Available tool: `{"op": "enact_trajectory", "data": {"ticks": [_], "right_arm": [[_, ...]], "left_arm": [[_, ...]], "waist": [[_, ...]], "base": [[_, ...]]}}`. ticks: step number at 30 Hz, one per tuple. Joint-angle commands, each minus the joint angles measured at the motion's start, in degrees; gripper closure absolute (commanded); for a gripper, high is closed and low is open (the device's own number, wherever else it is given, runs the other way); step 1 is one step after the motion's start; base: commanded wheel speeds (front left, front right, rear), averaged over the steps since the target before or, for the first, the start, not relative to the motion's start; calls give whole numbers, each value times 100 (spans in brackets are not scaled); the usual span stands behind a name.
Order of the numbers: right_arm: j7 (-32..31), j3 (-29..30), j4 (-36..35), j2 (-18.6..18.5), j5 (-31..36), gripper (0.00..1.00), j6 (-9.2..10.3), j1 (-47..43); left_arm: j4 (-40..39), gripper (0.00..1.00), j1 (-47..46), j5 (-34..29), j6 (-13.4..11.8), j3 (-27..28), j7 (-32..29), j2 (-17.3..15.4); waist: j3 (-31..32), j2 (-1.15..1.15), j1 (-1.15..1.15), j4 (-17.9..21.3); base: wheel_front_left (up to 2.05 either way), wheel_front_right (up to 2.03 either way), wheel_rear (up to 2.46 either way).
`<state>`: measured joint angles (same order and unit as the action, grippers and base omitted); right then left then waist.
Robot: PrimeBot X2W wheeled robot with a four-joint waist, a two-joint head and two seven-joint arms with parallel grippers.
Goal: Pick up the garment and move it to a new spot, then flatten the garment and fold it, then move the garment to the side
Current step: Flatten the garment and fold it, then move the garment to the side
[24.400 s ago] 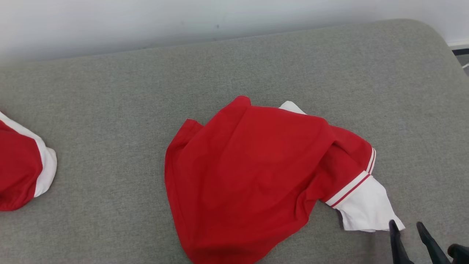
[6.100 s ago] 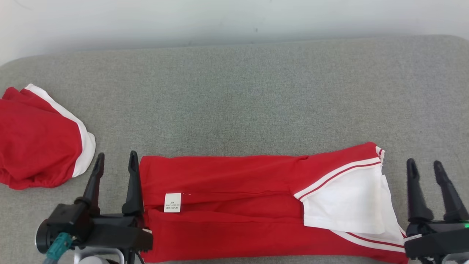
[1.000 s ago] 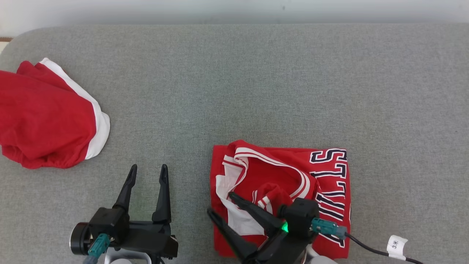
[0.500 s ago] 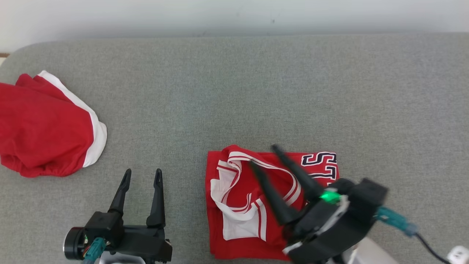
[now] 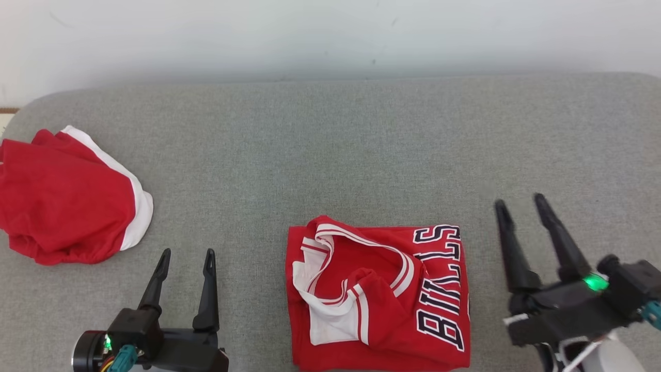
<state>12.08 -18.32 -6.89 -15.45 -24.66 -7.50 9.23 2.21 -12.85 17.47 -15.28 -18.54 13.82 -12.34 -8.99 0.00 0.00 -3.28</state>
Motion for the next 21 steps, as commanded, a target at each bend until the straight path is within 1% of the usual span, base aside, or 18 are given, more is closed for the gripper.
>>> {"op": "enact_trajectory", "data": {"ticks": [1,5,11,16,21], "right_arm": [[-42,161,15,-33,149,0,2,-152],[-143,523,9,-47,327,0,2,-436],[-335,768,-75,-111,553,0,2,-861],[-510,814,-176,-108,632,0,2,-1144],[-616,791,-246,-97,659,0,2,-1201]], "left_arm": [[-30,0,88,-61,-38,24,-9,-59],[-111,0,154,-55,-71,54,-42,-127],[-199,0,272,-67,-105,58,-102,-227],[-258,0,359,-77,-141,47,-148,-285],[-307,0,369,-81,-175,34,-189,-321]], "waist": [[82,0,0,22],[189,0,0,36],[334,0,0,63],[391,0,0,88],[394,0,0,106]], "base": [[0,0,0],[0,0,0],[0,0,0],[0,0,0],[0,0,0]]}}
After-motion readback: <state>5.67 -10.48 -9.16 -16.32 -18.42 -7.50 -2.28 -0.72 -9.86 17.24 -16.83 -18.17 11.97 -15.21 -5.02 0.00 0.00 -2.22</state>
